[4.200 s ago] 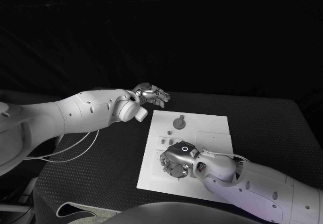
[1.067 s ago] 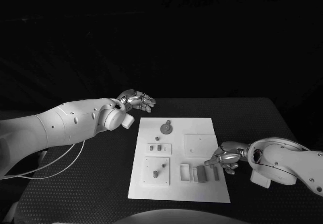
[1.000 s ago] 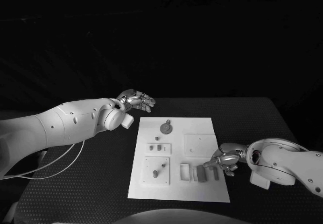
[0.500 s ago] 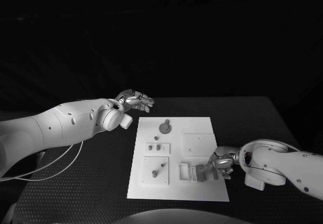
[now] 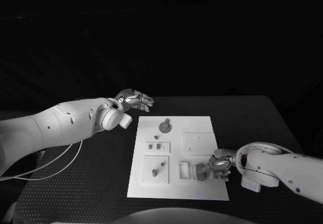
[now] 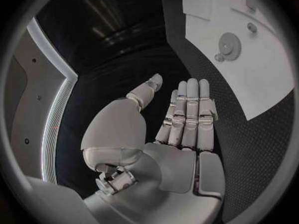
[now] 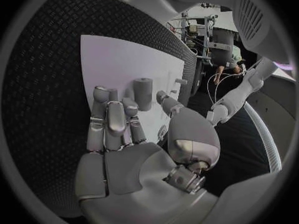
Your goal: Assemble the parts on the task board
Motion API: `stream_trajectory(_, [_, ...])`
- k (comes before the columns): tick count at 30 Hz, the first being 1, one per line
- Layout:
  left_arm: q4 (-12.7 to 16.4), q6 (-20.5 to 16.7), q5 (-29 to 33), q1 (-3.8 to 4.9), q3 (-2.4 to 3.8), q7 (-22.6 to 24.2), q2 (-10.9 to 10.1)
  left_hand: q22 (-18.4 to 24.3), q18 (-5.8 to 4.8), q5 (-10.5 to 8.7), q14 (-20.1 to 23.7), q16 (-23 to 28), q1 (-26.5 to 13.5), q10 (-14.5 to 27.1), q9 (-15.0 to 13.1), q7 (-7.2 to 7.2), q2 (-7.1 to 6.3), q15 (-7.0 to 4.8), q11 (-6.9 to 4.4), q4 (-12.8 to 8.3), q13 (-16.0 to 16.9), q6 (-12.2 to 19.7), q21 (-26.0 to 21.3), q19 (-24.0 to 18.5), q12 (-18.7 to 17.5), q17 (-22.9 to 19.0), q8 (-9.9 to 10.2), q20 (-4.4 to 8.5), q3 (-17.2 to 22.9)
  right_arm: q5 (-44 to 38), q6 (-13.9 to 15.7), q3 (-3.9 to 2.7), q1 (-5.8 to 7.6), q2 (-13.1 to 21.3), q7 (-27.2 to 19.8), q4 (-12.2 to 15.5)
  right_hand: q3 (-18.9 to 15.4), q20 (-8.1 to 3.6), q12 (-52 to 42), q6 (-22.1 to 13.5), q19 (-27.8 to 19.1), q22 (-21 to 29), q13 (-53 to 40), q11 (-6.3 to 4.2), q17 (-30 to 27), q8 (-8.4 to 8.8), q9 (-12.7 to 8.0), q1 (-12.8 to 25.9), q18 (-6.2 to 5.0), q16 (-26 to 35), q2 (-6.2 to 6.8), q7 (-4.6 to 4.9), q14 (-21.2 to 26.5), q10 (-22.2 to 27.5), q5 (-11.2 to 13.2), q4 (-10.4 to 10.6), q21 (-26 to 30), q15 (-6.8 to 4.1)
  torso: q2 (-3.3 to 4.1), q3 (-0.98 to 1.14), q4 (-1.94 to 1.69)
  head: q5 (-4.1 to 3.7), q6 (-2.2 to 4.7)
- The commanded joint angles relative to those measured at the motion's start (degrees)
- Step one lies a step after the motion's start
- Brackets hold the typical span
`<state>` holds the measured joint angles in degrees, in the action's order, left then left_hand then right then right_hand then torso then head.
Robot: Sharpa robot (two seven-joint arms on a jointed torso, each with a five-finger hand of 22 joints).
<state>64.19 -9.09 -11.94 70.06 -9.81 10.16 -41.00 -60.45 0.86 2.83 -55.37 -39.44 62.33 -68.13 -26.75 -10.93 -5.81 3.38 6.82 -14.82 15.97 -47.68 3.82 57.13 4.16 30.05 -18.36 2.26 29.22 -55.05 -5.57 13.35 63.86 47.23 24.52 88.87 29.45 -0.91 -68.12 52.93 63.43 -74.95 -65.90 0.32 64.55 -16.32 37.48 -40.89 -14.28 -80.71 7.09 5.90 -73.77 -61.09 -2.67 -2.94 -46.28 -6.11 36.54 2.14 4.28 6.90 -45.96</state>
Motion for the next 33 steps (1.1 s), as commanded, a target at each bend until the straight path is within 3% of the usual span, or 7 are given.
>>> stream_trajectory(1, [0.16, 1.12, 0.40, 0.05, 0.04, 0.62, 0.14, 0.06, 0.37, 0.18, -0.39, 0.36, -0.57, -0.12, 0.07, 0.27, -0.03, -0.03, -0.29, 0.20, -0.03, -0.03, 0.20, 0.40, 0.04, 0.09, -0.26, 0.03, -0.22, -0.46, 0.72, 0.18, -0.32, -0.60, 1.20, -0.22, 0.20, 0.04, 0.23, -0.38, -0.20, -1.29, 0.08, -0.18, -0.12, -0.35, 0.17, 0.56, -0.72, -0.18, 0.07, 0.63, 0.08, 0.08, -0.23, -0.17, -0.38, 0.17, -0.03, -0.03, 0.09, 0.21, -0.23])
stream_trajectory(7, [0.16, 1.14, 0.40, 0.05, 0.04, 0.54, 0.16, 0.06, 0.37, 0.18, -0.39, 0.37, -0.61, -0.11, 0.08, 0.26, -0.02, -0.03, -0.28, 0.22, -0.04, -0.02, 0.20, 0.41, 0.03, 0.12, -0.26, 0.04, -0.24, -0.51, 0.33, 0.22, -0.58, -1.68, 0.93, -0.47, 0.46, 0.05, 0.16, -0.22, -0.30, -1.30, 0.13, -0.13, -0.20, -0.03, -0.06, 0.27, -0.72, -0.47, -0.58, 0.69, 0.08, 0.06, -0.24, -1.03, -0.65, 0.24, -0.03, 0.00, -0.01, 0.43, -0.35])
stream_trajectory(12, [0.16, 1.14, 0.40, 0.05, 0.04, 0.52, 0.05, 0.07, 0.37, 0.18, -0.39, 0.39, -0.62, -0.10, 0.09, 0.26, -0.01, -0.03, -0.28, 0.22, -0.04, 0.00, 0.19, 0.40, 0.02, 0.13, -0.25, 0.04, -0.25, -1.69, 0.29, 0.30, -0.71, -2.19, 1.44, -0.68, 0.47, 0.19, -0.03, 0.30, -0.54, -1.27, 0.22, -0.08, -0.63, 0.47, -0.40, -0.88, -0.72, -1.04, -3.17, 0.71, 0.17, 0.06, -0.23, -5.13, -1.26, 0.29, -0.04, -0.05, -0.01, 0.42, -0.39])
stream_trajectory(14, [0.21, 1.12, 0.40, 0.05, 0.04, 0.50, -0.03, 0.07, 0.37, 0.18, -0.39, 0.40, -0.62, -0.10, 0.10, 0.26, -0.01, -0.03, -0.28, 0.21, -0.04, 0.00, 0.19, 0.40, 0.02, 0.14, -0.25, 0.04, -0.25, -3.23, 0.39, 0.35, -0.70, -2.41, 1.69, -0.78, 0.39, 0.26, -0.05, 0.20, -0.58, -1.23, 0.30, 0.00, -0.93, 0.88, -0.66, -1.38, -0.72, -1.21, -3.01, 0.80, 0.26, 0.06, -0.22, -7.44, -1.47, 0.36, -0.05, -0.07, 0.03, 0.49, -0.42])
stream_trajectory(20, [0.28, 1.09, 0.40, 0.06, 0.03, 0.38, -0.08, 0.07, 0.37, 0.18, -0.39, 0.41, -0.62, -0.09, 0.11, 0.26, -0.01, -0.04, -0.28, 0.21, -0.05, 0.01, 0.19, 0.40, 0.01, 0.16, -0.25, 0.05, -0.26, -4.39, 1.37, 0.36, -0.70, -2.97, 2.92, -0.82, 0.61, 0.35, -0.11, 0.56, -0.49, -1.15, 0.47, 0.06, -1.28, 1.28, -1.12, -1.11, -0.72, -1.52, -2.84, 0.86, 0.25, -0.08, -0.23, -9.42, -1.64, 0.44, -0.04, -0.05, 0.01, 0.44, -0.45])
stream_trajectory(28, [0.34, 1.08, 0.40, 0.06, 0.03, 0.19, -0.20, 0.08, 0.37, 0.18, -0.39, 0.43, -0.63, -0.09, 0.12, 0.25, -0.01, -0.04, -0.28, 0.20, -0.05, 0.02, 0.19, 0.40, 0.01, 0.19, -0.26, 0.05, -0.27, -4.59, 2.39, 0.37, -0.69, -2.70, 2.36, -0.51, 2.92, 0.38, -0.39, 2.82, -0.30, -1.18, 0.77, -0.37, -1.66, 0.74, -1.18, -4.08, -0.72, -2.15, -8.89, 0.37, -0.11, -0.84, -0.23, -13.60, -2.07, 0.13, -0.05, -0.05, 0.08, 0.39, -0.40])
stream_trajectory(33, [0.29, 1.11, 0.40, 0.07, 0.03, 0.14, -0.19, 0.09, 0.36, 0.18, -0.39, 0.46, -0.68, -0.08, 0.13, 0.25, -0.09, -0.04, -0.28, 0.20, -0.05, 0.04, 0.18, 0.38, 0.00, 0.22, -0.26, 0.04, -0.32, -0.93, 3.09, 0.35, -0.09, -2.40, 2.45, 0.99, 4.69, 0.56, -0.22, 5.26, -0.14, -1.14, 1.33, -1.00, -2.05, 0.02, -1.14, -4.81, -0.72, -2.48, -7.85, -0.33, -0.40, -1.87, -0.23, -13.39, -2.32, -0.40, -0.09, 0.01, 0.16, 0.63, -0.20])
